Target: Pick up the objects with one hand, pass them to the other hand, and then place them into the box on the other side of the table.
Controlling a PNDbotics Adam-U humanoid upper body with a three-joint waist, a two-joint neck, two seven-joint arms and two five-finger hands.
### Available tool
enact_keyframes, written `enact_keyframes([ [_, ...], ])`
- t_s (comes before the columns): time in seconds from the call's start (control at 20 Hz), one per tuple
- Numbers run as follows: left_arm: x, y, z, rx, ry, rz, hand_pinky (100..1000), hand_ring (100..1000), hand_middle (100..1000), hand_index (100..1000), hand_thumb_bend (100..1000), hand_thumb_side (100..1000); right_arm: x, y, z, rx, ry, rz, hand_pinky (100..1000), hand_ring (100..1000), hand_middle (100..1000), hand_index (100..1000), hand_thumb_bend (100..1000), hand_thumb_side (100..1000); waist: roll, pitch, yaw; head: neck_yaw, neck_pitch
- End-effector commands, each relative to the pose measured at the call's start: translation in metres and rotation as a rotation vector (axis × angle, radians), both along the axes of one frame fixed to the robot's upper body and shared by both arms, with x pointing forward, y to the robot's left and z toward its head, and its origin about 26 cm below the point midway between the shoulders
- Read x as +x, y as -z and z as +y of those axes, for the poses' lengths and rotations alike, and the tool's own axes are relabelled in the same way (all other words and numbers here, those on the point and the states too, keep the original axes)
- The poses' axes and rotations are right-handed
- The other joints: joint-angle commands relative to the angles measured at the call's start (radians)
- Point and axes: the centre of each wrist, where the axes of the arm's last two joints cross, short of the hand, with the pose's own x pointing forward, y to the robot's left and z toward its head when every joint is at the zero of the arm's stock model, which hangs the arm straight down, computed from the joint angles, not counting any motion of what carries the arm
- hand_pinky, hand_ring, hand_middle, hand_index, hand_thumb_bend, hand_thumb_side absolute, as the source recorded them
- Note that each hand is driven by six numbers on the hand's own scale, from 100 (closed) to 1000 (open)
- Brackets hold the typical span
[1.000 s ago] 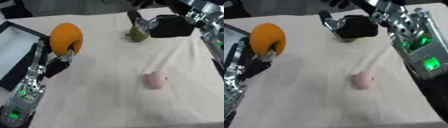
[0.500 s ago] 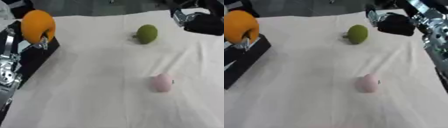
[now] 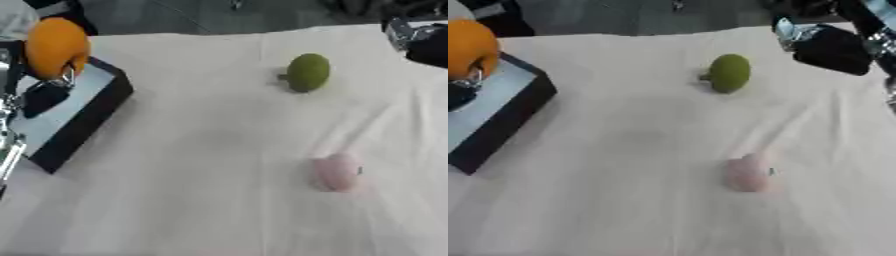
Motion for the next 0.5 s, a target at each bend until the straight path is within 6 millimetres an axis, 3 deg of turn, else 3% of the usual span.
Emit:
enact_keyframes([
  [0.05,0.001,-0.016,0.021,0.057,-0.066,0.008,542,565,401,521,193,151,-0.005,-0.01,-0.005,-0.002,0.012,-0.039,804,784,745,773,199,312,0.006,-0.03,0.002,0.024,-0.013],
  [0.5,0.024,-0.002,0.048,0.039,-0.177,0.164,606,644,498,637,369,236,-0.005,-0.009,-0.006,0.02,0.016,-0.036,804,778,739,772,190,316,0.001,-0.028,-0.004,0.034,-0.015],
])
